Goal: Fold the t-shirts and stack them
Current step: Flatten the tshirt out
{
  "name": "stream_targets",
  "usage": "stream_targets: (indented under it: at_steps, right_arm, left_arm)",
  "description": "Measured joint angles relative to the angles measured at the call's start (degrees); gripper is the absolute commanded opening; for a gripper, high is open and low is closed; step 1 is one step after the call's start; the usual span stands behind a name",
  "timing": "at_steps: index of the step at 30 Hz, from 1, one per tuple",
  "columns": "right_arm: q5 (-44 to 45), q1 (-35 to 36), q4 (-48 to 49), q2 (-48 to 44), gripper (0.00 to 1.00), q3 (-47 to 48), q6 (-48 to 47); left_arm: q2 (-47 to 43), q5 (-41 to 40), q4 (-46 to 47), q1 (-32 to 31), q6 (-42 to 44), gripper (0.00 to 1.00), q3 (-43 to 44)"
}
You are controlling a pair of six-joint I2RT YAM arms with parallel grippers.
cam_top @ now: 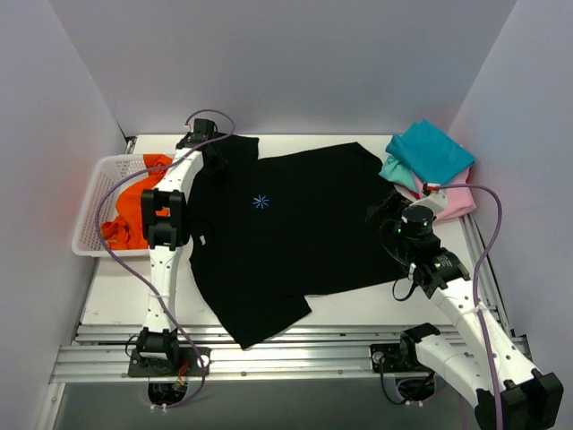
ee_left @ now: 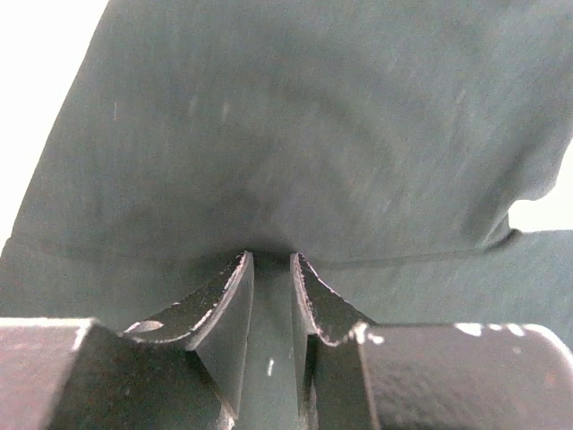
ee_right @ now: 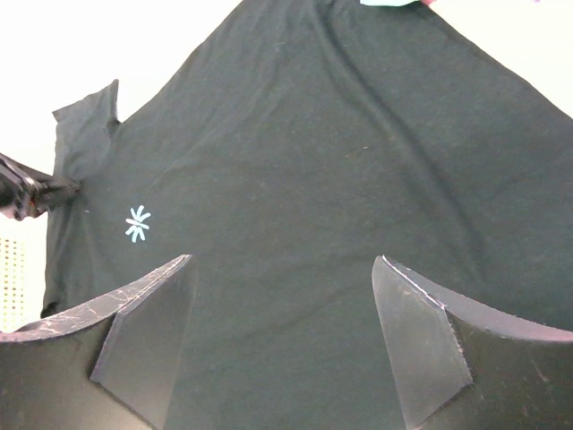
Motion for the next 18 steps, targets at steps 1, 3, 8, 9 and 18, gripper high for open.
stream_targets:
  at_steps: [1,3,8,9,18]
  right_arm:
    - [0.3,0.0,0.0,0.0,0.75,0.0,-0.3]
    - [0.7,0.0,0.0,0.0,0.75,0.0,-1.0]
    - [1.0,0.0,0.1,0.3,0.75,0.0,-2.1]
    - [1.0,0.0,0.1,0.3,0.75,0.0,-2.3]
    - [0.9,0.0,5.7,-2.3,0.72,-5.4,-4.2]
  left_arm:
    - [2.8,-0.4,-2.4,0.0,0.5,0.33,5.4]
    - [8.7,-0.9,-6.4,0.0,1.2,0.38,16.6]
    - [16.3,-0.2,-9.3,0.3,2.3,0.45,29.7]
    - [16.3,0.5,-8.9,0.5,2.3,0.47,29.7]
    - [16.7,10.9,2.3,2.7,2.6,0.59,28.9]
